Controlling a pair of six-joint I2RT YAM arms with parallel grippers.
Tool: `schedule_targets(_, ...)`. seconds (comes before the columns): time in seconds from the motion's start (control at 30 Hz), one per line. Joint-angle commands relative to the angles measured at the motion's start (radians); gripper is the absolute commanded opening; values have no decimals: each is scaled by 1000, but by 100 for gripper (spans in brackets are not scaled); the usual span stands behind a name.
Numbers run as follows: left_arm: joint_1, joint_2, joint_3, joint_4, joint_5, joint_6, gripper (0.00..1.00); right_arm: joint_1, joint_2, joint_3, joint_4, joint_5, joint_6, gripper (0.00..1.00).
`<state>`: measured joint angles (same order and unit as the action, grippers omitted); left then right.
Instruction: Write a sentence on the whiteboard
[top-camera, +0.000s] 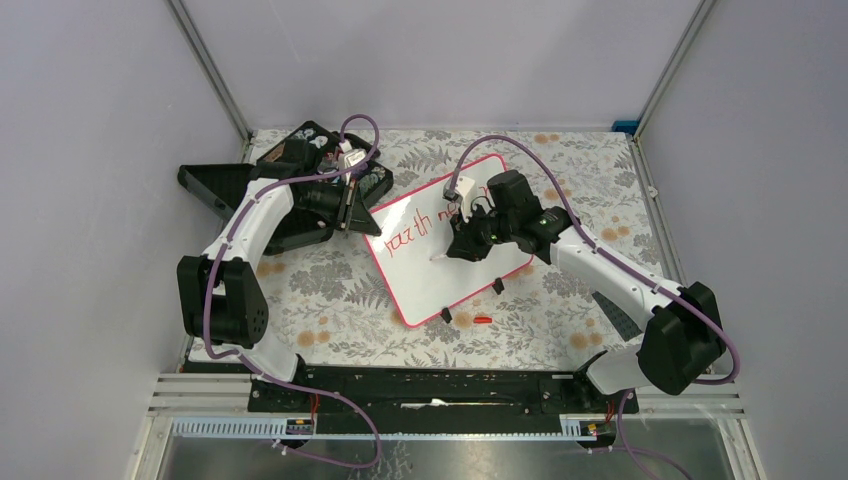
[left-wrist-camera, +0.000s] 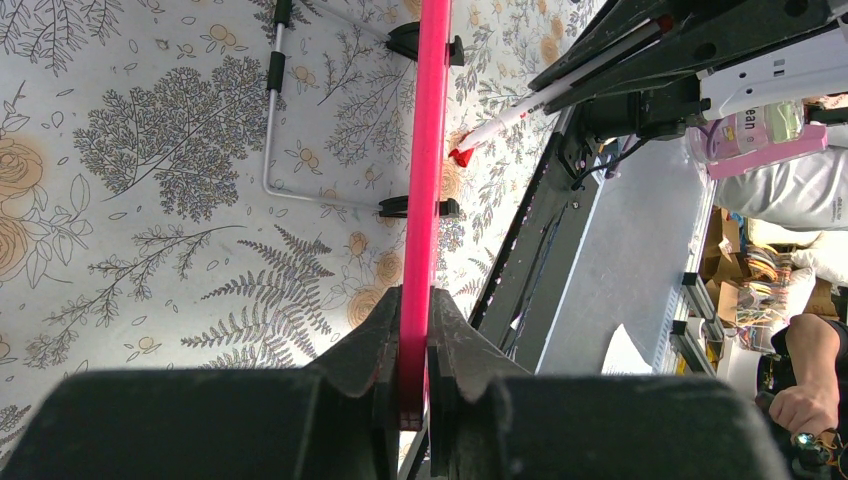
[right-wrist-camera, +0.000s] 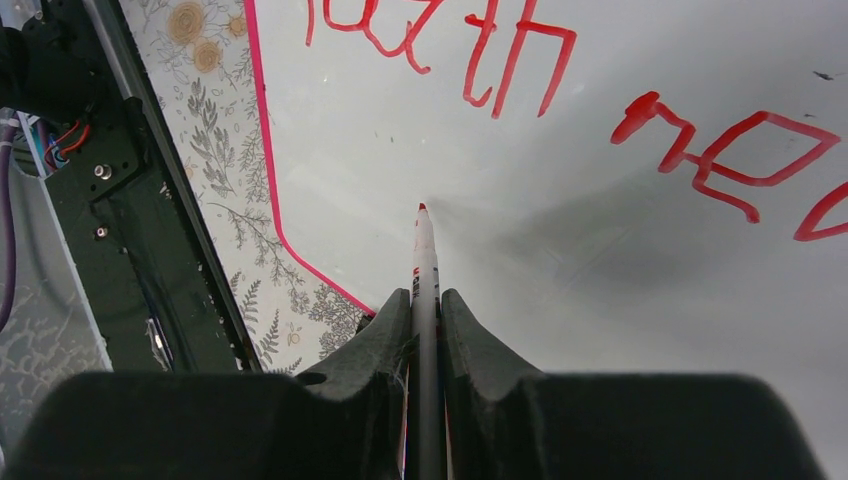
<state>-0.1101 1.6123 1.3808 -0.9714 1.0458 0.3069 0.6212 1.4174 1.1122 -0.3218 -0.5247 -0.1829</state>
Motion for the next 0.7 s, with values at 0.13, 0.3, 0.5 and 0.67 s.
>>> schedule_targets(0.13,-7,7,13,35,-56,31,0,11,12,36,13,64,-9,0)
schedule_targets(0.3,-7,7,11,36,-57,31,0,10,23,49,21,64,-3,0)
schedule_targets(0.5,-7,10,11,36,-59,34,0,10,40,73,22,51,-2,0)
schedule_targets(0.67,-7,12,11,35,-61,35,0,12,53,77,22,42,-1,0)
